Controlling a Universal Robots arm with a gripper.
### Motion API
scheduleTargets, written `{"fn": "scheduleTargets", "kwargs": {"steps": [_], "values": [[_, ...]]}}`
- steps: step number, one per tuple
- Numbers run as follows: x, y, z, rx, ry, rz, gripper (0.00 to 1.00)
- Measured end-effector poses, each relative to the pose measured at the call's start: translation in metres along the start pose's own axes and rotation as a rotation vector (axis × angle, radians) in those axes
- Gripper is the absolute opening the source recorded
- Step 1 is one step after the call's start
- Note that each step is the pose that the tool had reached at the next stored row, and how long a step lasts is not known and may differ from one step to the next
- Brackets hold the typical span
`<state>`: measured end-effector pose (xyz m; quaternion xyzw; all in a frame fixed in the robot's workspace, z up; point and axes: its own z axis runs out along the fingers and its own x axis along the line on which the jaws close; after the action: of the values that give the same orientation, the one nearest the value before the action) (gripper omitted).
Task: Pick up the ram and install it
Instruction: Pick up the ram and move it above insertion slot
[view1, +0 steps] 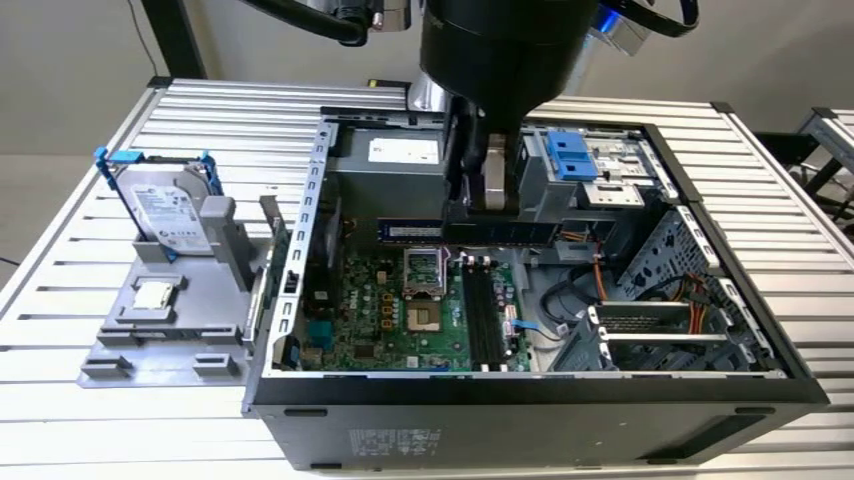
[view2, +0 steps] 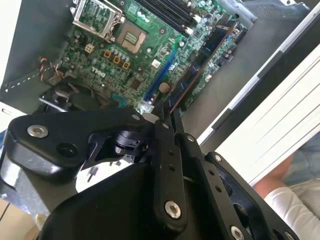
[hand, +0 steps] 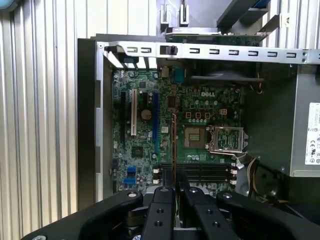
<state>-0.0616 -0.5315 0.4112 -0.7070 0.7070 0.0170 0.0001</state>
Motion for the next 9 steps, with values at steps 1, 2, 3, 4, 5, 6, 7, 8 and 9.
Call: {"fn": "scheduleTargets", "kwargs": {"steps": [1, 2, 3, 4, 5, 6, 7, 8, 9], "values": [[0.0, -0.0011, 0.0, 0.0, 0.0, 0.0, 0.0], [0.0, -0.002, 0.0, 0.0, -0.0001, 0.0, 0.0], [0.0, -0.0028, -0.0001, 0.0, 0.0, 0.0, 0.0], [0.0, -0.0039, -0.0001, 0.0, -0.0001, 0.0, 0.0], [0.0, -0.0053, -0.0001, 0.0, -0.0001, 0.0, 0.0], [0.0, -0.007, -0.0001, 0.0, -0.0001, 0.0, 0.0], [0.0, -0.0089, -0.0002, -0.0001, 0.0, 0.0, 0.0], [0.0, -0.011, -0.0003, -0.0001, 0.0, 0.0, 0.0], [0.0, -0.0123, -0.0003, -0.0001, 0.0001, 0.0, 0.0]]}}
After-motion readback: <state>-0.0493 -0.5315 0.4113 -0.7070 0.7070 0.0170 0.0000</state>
